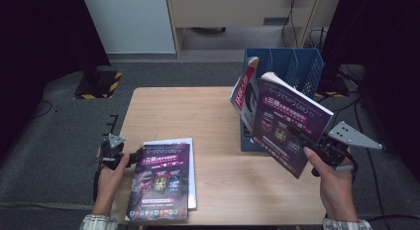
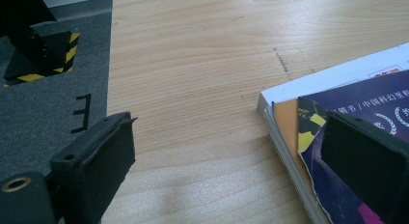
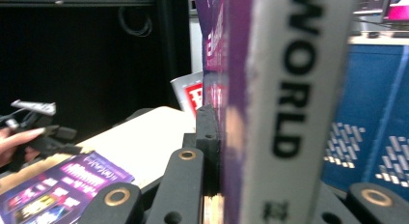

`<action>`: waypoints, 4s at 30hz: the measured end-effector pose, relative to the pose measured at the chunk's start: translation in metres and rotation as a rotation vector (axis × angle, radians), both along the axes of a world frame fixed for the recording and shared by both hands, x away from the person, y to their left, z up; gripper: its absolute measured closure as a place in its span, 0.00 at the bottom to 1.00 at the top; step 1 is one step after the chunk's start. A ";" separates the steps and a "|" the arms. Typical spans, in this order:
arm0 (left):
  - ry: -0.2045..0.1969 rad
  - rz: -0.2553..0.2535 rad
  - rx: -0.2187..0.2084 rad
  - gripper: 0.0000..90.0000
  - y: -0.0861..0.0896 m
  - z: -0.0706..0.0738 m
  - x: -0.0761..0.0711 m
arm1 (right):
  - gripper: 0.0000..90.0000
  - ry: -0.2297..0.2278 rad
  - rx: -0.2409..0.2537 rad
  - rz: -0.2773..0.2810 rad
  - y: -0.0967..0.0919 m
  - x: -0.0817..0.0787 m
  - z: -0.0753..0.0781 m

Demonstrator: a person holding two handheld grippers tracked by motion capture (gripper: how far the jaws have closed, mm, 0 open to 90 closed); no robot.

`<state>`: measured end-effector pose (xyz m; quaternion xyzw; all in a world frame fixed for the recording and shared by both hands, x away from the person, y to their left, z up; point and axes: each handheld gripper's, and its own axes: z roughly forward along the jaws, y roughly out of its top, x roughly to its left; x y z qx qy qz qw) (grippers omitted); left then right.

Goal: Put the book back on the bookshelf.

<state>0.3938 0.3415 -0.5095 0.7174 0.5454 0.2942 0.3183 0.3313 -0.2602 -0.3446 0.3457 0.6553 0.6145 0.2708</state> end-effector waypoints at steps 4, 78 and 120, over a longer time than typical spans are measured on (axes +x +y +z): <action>-0.001 -0.001 -0.001 0.05 0.000 0.000 0.000 | 0.92 -0.003 0.000 -0.040 -0.004 0.007 0.004; 0.005 -0.009 0.021 0.05 -0.003 -0.003 0.000 | 0.92 0.088 -0.013 -0.389 0.000 0.151 -0.010; 0.009 -0.041 0.024 0.05 -0.006 -0.003 0.002 | 0.92 0.058 0.009 -0.449 0.013 0.172 -0.057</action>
